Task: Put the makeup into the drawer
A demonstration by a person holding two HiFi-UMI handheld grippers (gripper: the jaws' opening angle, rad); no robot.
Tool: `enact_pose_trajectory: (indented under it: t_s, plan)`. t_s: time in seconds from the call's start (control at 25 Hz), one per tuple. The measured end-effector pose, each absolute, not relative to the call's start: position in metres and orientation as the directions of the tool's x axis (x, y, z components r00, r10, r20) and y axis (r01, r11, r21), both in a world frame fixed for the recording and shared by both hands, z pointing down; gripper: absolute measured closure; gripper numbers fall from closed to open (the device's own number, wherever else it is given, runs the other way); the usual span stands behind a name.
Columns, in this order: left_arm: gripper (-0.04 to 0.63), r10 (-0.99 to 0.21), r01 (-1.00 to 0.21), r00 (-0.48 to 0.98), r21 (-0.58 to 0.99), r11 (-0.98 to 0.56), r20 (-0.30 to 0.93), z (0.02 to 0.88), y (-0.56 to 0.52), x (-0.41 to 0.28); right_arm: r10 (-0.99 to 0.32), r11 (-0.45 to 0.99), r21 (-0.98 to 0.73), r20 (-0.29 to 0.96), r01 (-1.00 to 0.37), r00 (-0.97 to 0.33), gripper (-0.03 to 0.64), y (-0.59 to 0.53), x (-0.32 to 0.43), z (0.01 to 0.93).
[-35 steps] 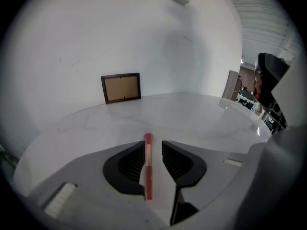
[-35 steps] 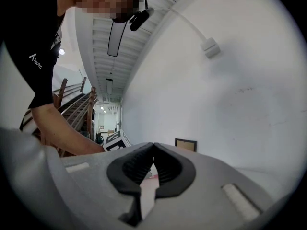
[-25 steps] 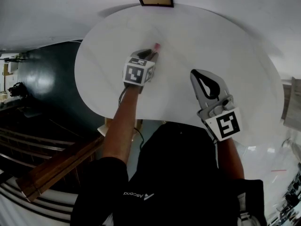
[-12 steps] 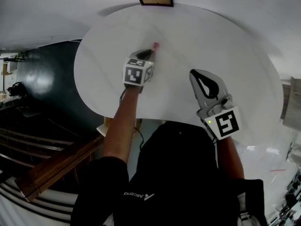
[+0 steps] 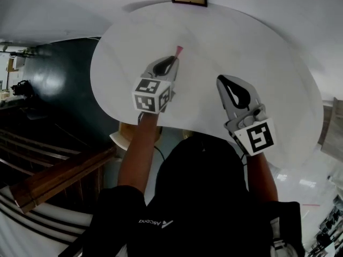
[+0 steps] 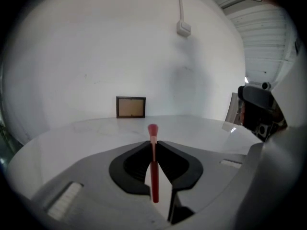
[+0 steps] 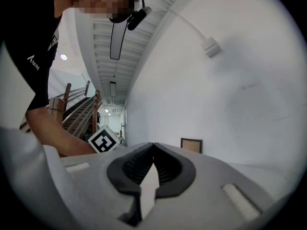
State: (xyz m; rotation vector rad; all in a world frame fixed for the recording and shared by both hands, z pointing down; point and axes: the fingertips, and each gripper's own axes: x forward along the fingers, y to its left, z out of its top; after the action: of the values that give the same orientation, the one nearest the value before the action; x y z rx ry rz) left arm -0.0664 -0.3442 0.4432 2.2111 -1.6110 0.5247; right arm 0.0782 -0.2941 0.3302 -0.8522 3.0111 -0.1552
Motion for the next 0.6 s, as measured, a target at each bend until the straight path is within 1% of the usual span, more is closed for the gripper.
enact_pose_trajectory:
  t_s: [0.28,0.6]
  plan:
    - [0.541,-0.921,-0.968,0.250,0.072,-0.239,0.299,0.369,-0.283,-0.058,-0.438,0.896,-0.087,-0.026,-0.435,-0.898,0.614,-0.262,0.064,0.310]
    - [0.541,-0.971,-0.976,0.209,0.086,-0.199,0.117,0.310,-0.226,-0.072,-0.377,0.926,-0.045,-0.057,-0.375,-0.925,0.614,-0.229,0.036,0.294]
